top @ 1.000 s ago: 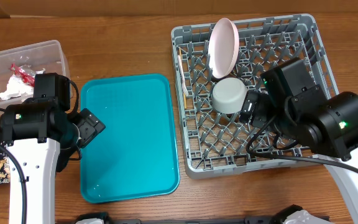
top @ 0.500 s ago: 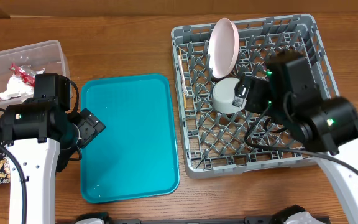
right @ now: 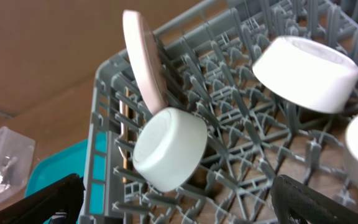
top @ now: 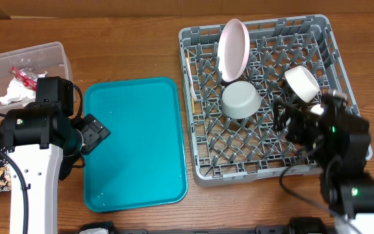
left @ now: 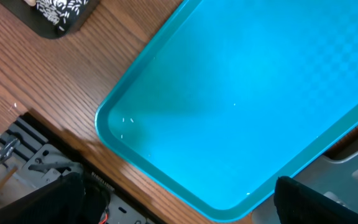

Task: Sort waste into correct bins and load items into the dishwasher rack

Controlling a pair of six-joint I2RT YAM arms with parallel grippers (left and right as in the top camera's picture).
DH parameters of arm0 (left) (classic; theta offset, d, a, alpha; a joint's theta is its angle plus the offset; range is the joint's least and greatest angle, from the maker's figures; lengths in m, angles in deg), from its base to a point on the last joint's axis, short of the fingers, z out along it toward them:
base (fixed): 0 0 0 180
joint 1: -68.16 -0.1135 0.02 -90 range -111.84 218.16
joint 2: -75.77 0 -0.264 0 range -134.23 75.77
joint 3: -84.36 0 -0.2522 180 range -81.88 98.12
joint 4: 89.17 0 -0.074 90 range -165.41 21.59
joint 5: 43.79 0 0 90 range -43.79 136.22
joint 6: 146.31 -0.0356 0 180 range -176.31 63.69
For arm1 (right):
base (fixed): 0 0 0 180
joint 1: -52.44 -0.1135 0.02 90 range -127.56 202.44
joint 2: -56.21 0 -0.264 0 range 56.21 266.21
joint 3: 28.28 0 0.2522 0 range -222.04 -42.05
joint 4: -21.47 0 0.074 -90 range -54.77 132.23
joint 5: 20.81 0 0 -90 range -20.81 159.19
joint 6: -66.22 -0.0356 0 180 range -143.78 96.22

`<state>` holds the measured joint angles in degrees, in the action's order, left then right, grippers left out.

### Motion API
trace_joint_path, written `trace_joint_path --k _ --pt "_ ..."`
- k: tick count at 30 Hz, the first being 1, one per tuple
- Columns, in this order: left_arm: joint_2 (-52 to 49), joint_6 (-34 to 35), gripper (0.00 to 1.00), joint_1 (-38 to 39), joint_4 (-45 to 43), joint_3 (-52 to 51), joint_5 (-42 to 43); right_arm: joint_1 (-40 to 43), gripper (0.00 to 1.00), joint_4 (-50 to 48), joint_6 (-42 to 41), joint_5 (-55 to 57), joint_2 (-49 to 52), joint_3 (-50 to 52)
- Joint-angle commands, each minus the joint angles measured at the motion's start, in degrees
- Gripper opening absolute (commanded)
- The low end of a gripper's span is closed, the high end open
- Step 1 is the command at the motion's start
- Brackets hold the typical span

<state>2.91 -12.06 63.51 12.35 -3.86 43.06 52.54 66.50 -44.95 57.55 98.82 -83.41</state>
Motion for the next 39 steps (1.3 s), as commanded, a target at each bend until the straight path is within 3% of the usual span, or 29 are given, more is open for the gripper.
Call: trace_joint_path --k 1,8,14,27,33,39 --pt "0.55 0.76 1.0 -0.22 0.02 0.07 0.15 1.16 1.0 -4.09 3.72 -3.34 -7.63 8.52" --pt "0.55 0.76 1.0 -0.22 0.02 0.07 0.15 0.98 1.0 -17.57 3.58 -2.62 -22.56 29.16" --pt "0.55 0.76 1.0 -0.22 0.02 0.07 0.15 0.98 1.0 -20.52 3.61 -2.21 -29.73 37.55" --pt "0.55 0.76 1.0 -0.22 0.02 0.07 0.15 0.98 1.0 -21.35 3.43 6.43 -42.12 38.4" --pt "0.55 0.76 1.0 -0.22 0.02 0.07 0.15 0.98 1.0 -21.05 3.48 10.14 -42.49 38.42" --pt "0.55 0.76 1.0 -0.22 0.0 0.07 0.15 1.22 1.0 -20.92 11.93 11.13 -42.49 38.42"
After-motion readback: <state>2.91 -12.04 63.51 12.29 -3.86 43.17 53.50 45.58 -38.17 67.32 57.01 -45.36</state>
